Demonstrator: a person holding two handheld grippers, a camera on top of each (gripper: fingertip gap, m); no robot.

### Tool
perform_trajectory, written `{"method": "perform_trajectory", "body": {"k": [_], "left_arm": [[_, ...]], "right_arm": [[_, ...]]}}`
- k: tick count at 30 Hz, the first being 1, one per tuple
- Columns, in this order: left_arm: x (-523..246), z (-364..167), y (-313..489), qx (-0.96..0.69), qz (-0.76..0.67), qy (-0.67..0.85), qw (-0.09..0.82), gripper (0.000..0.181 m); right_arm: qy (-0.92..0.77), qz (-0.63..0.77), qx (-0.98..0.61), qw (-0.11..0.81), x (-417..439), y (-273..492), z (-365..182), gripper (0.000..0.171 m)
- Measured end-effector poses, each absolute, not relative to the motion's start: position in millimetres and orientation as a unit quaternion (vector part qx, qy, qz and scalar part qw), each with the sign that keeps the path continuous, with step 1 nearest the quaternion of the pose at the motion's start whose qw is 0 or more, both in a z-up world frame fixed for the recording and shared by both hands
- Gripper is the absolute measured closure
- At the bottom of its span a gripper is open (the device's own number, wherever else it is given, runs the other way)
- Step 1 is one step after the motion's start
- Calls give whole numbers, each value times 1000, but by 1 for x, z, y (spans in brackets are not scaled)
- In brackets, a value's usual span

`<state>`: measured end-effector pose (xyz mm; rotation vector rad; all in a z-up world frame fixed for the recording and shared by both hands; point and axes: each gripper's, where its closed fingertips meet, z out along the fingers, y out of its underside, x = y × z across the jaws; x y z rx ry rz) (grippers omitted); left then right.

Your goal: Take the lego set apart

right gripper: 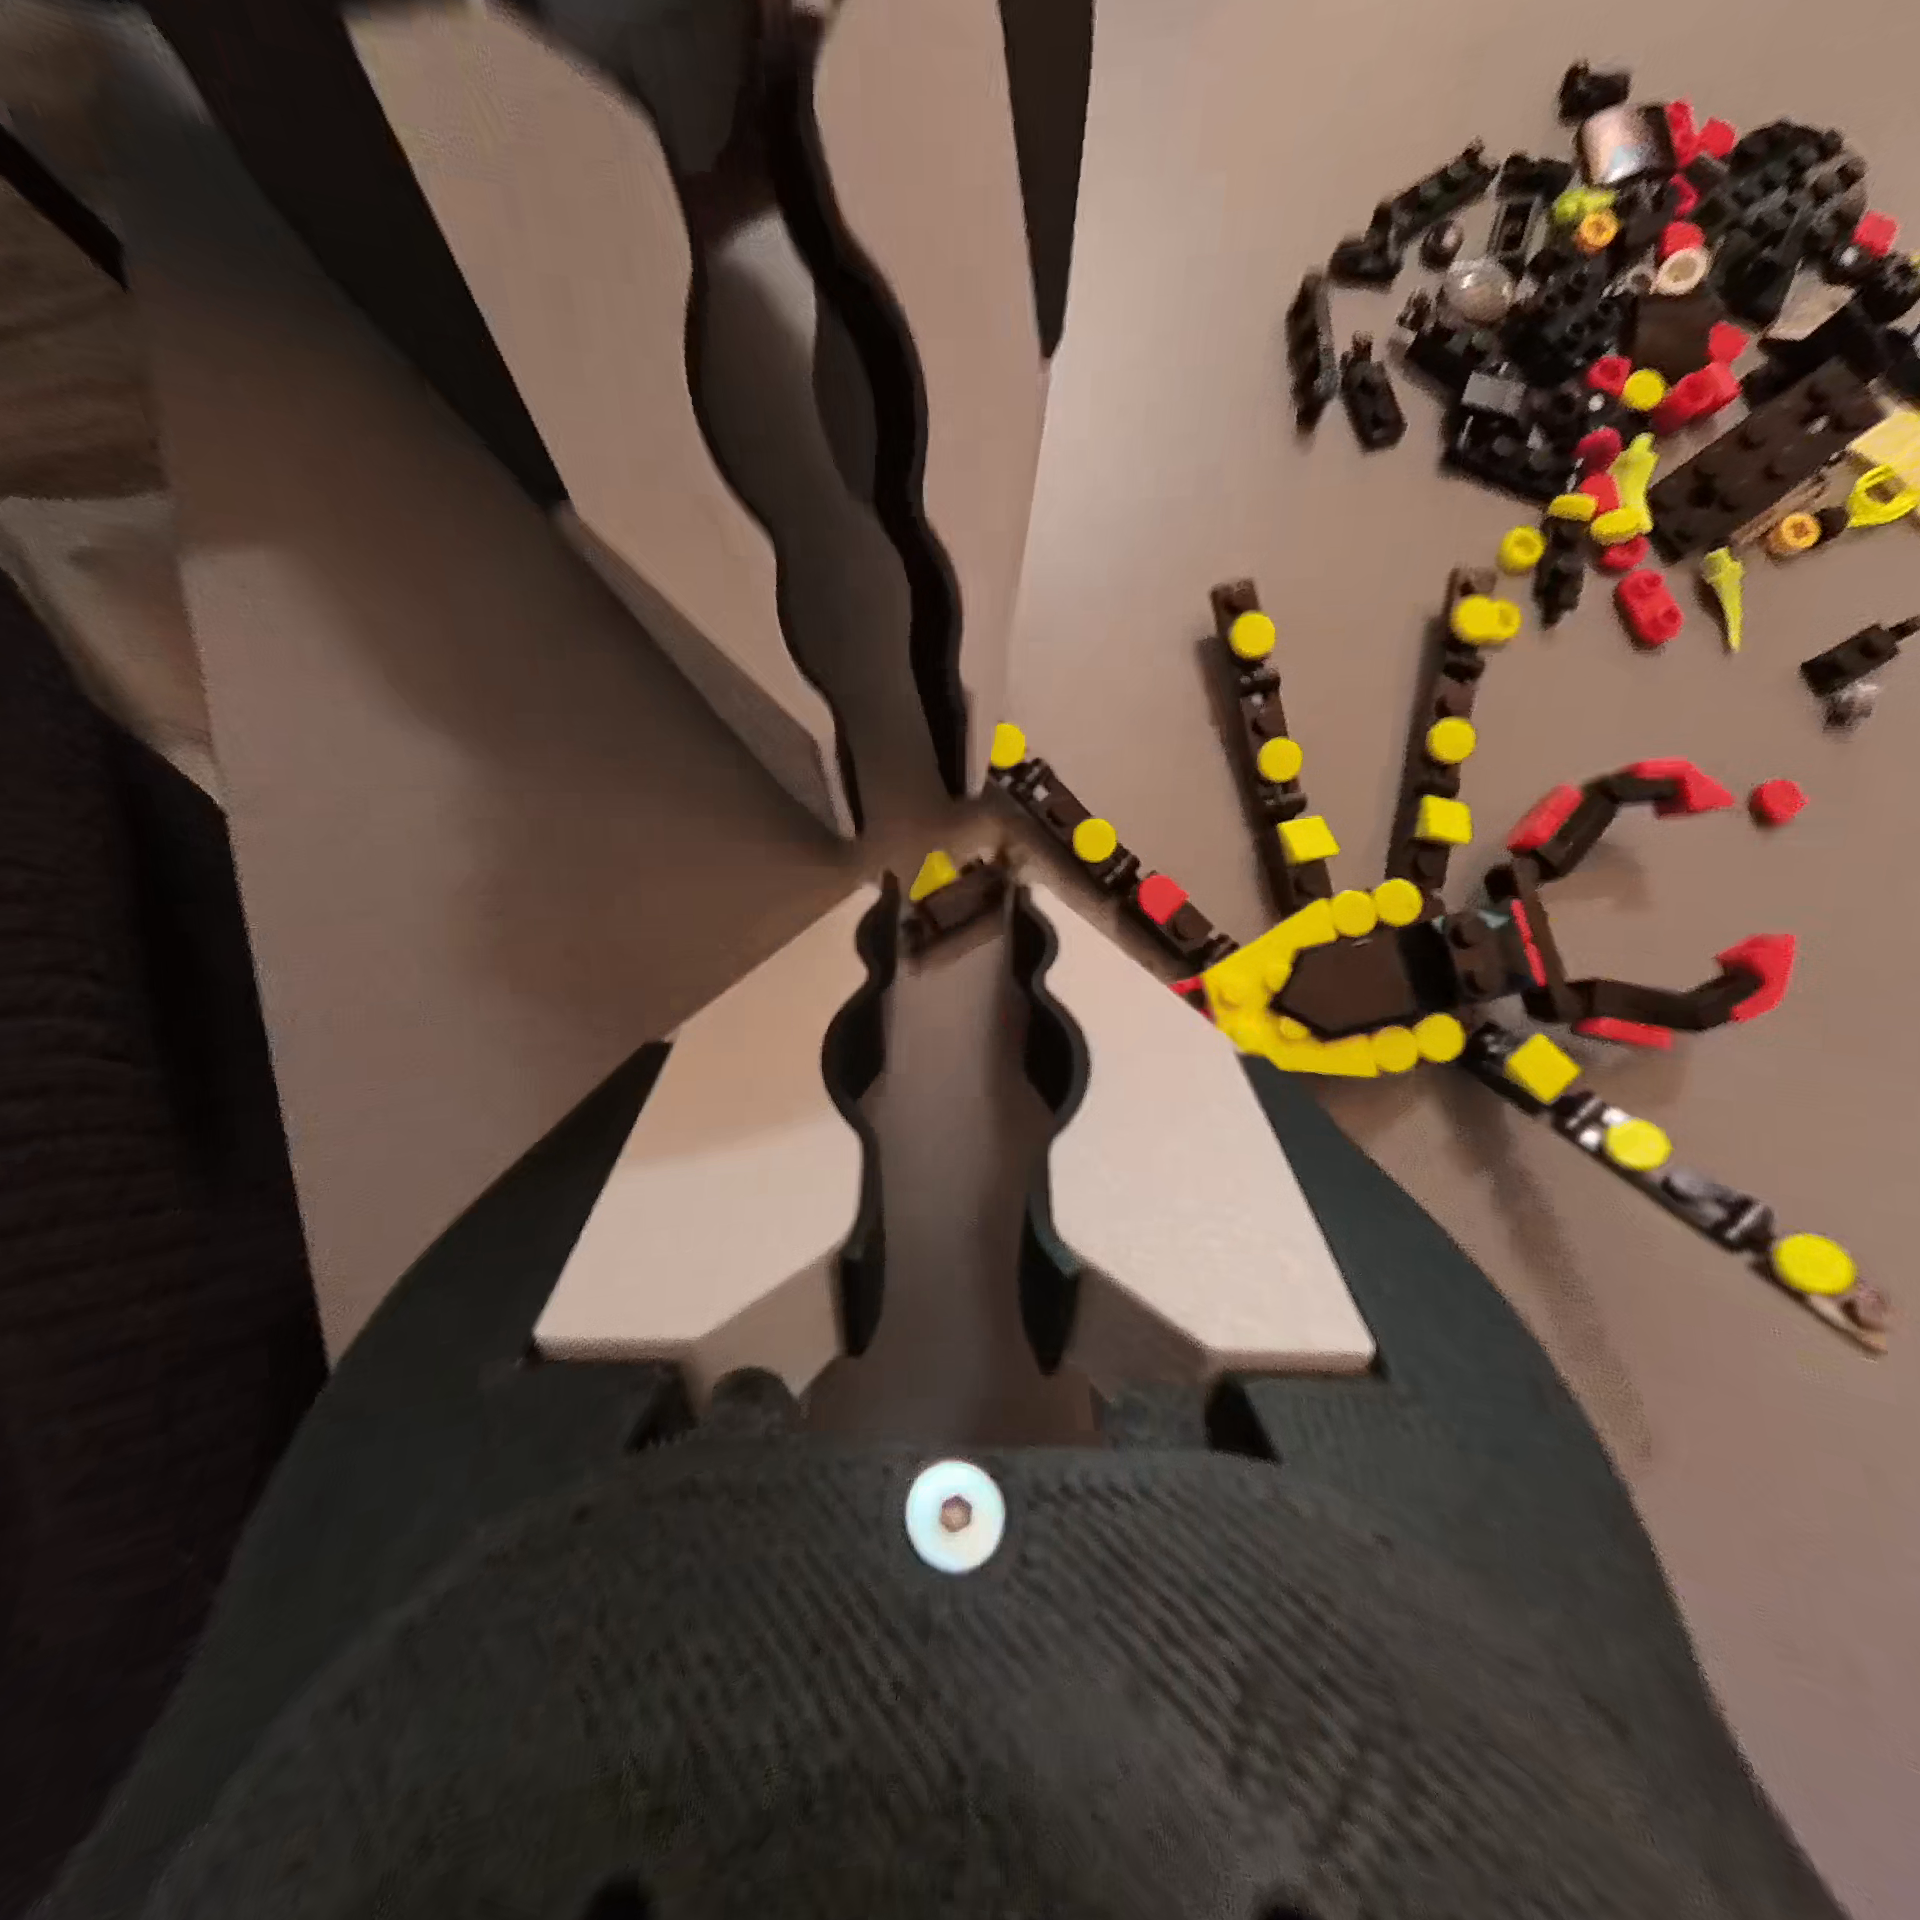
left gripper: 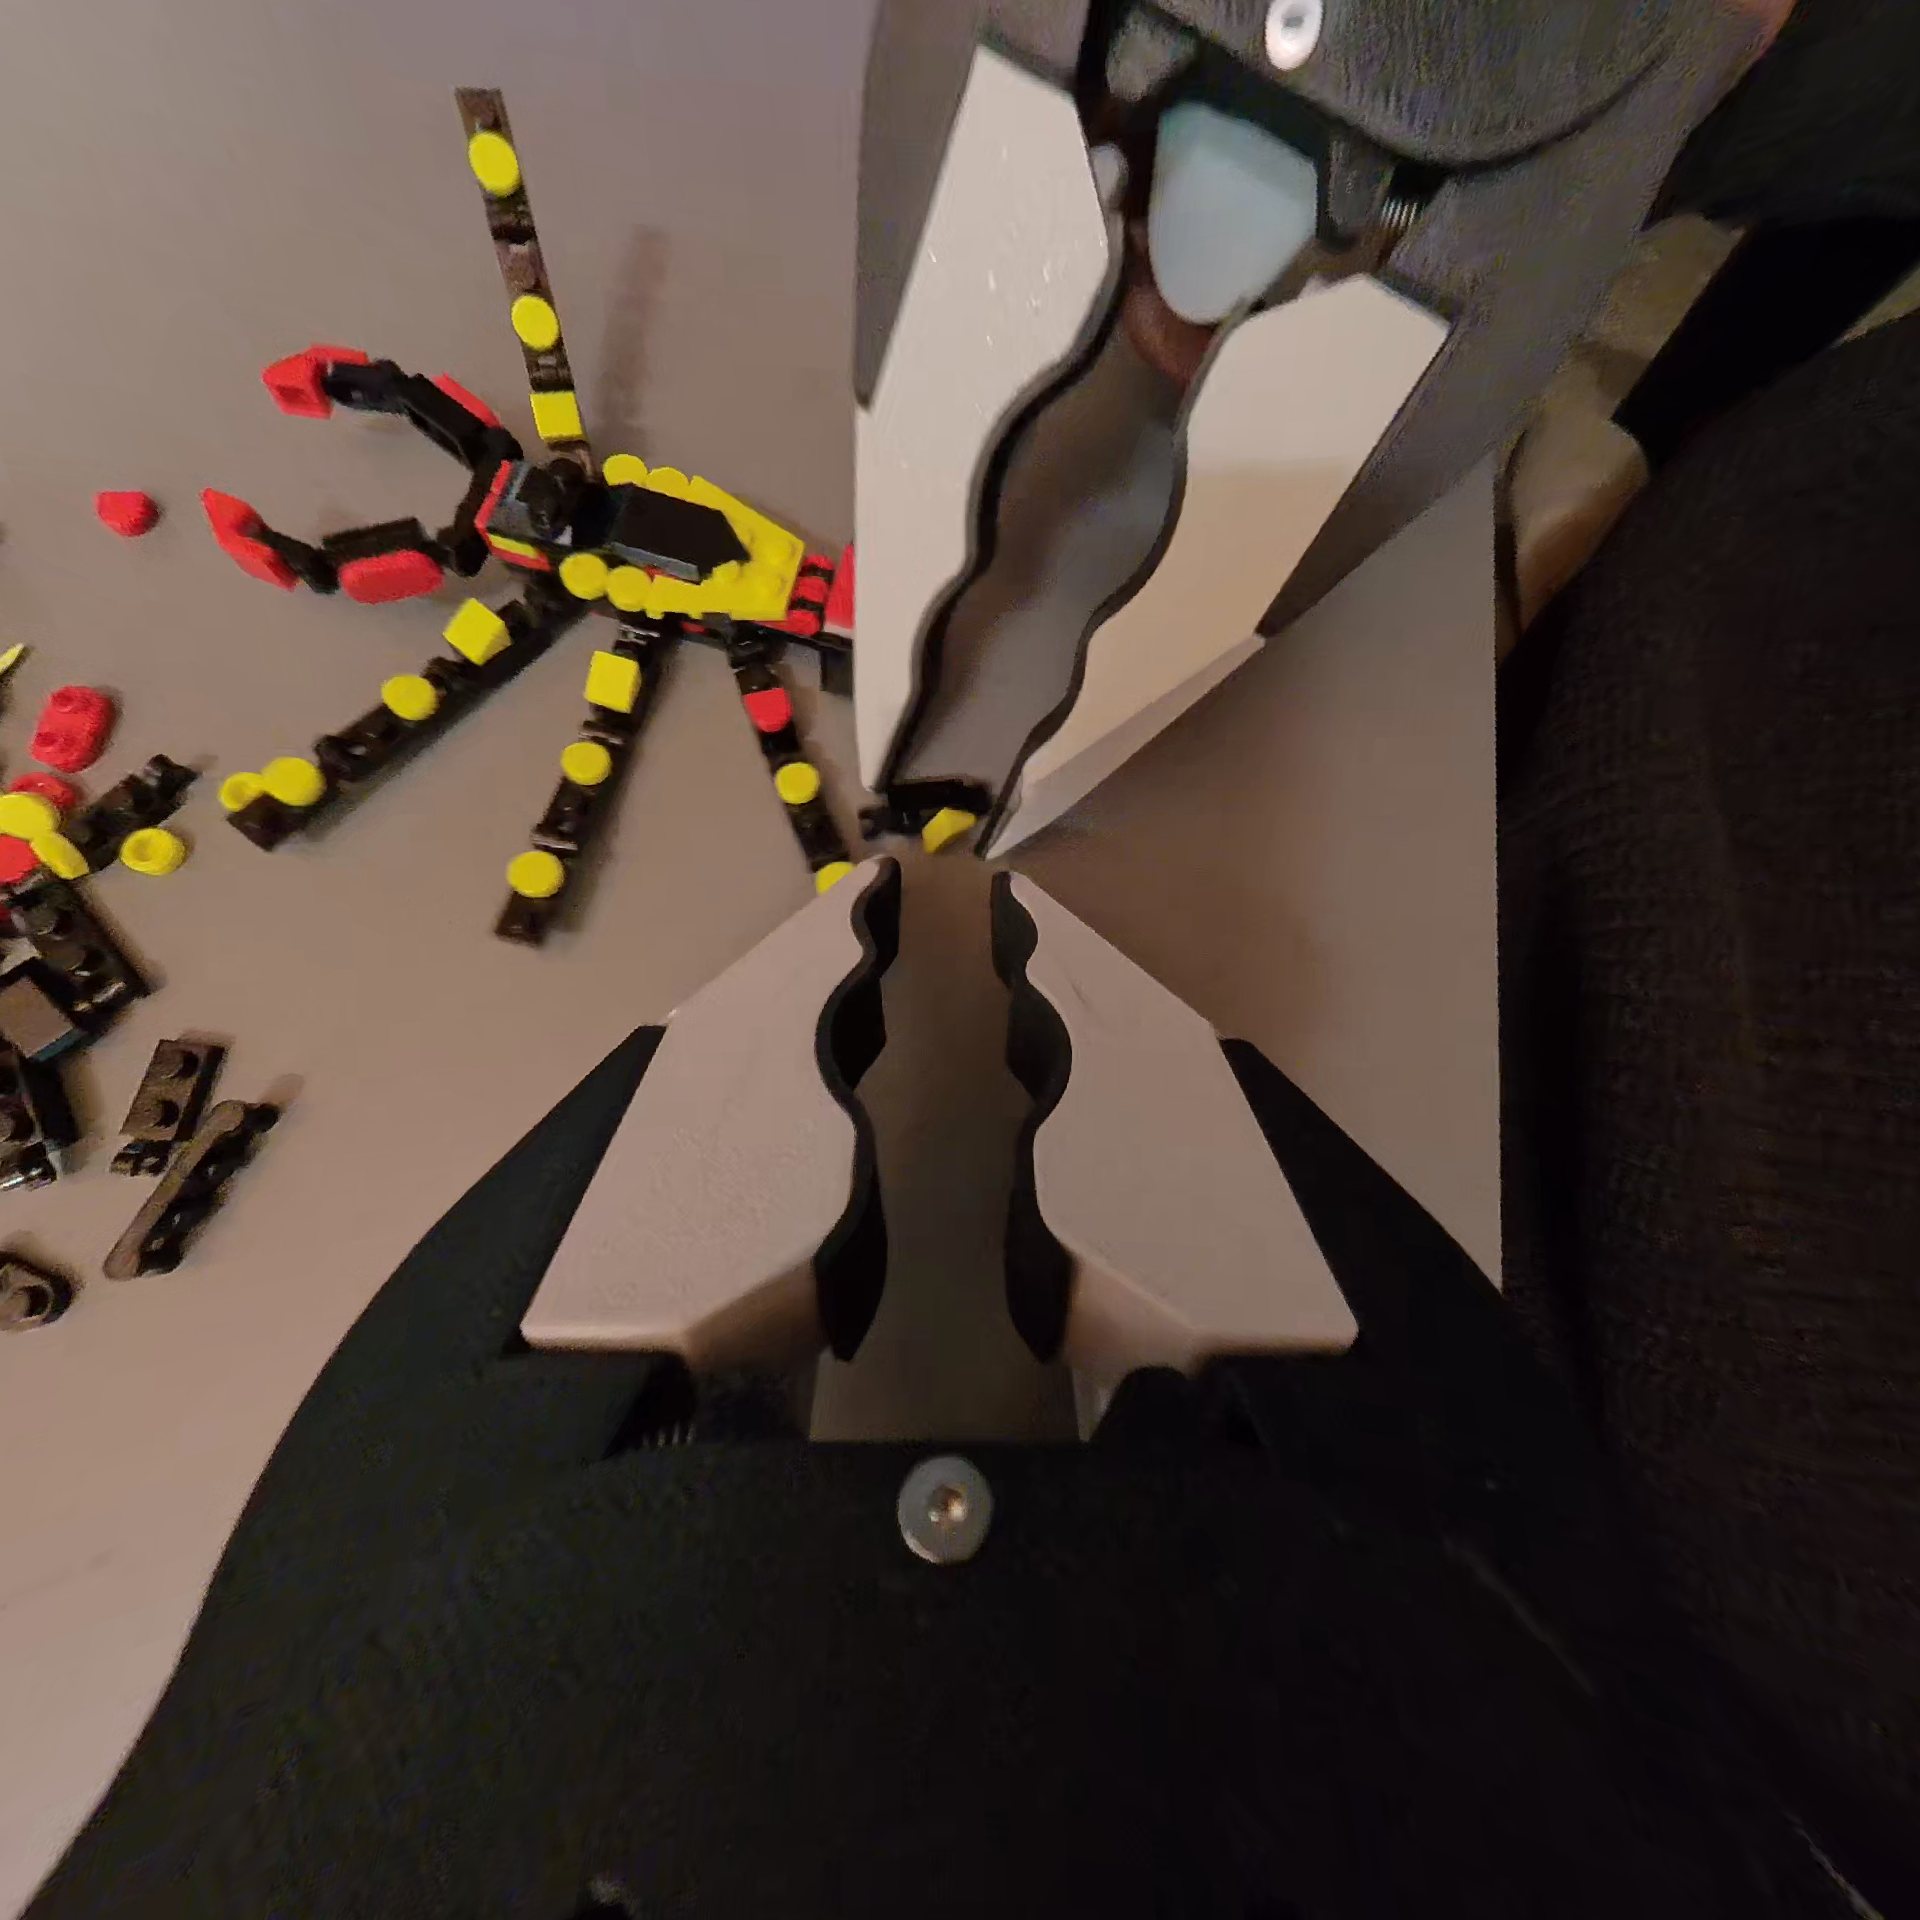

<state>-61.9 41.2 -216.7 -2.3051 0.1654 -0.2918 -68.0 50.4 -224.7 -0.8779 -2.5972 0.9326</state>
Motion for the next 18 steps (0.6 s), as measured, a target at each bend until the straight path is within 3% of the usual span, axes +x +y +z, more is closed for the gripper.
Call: {"method": "perform_trajectory", "body": {"k": [2, 6, 12, 18], "left_arm": [[-64, -210, 41, -902, -128, 53, 410, 165], [-72, -198, 41, -885, -149, 26, 441, 164], [-67, -167, 41, -829, -233, 11, 508, 156], [-56, -162, 37, -823, -249, 45, 509, 159]], "right_arm": [[-891, 322, -297, 122, -67, 50, -224, 159], [-882, 348, -302, 98, -64, 49, -217, 159], [-802, 508, -313, -13, -57, 40, -170, 159], [-719, 582, -338, -172, -46, 45, -151, 159]]}}
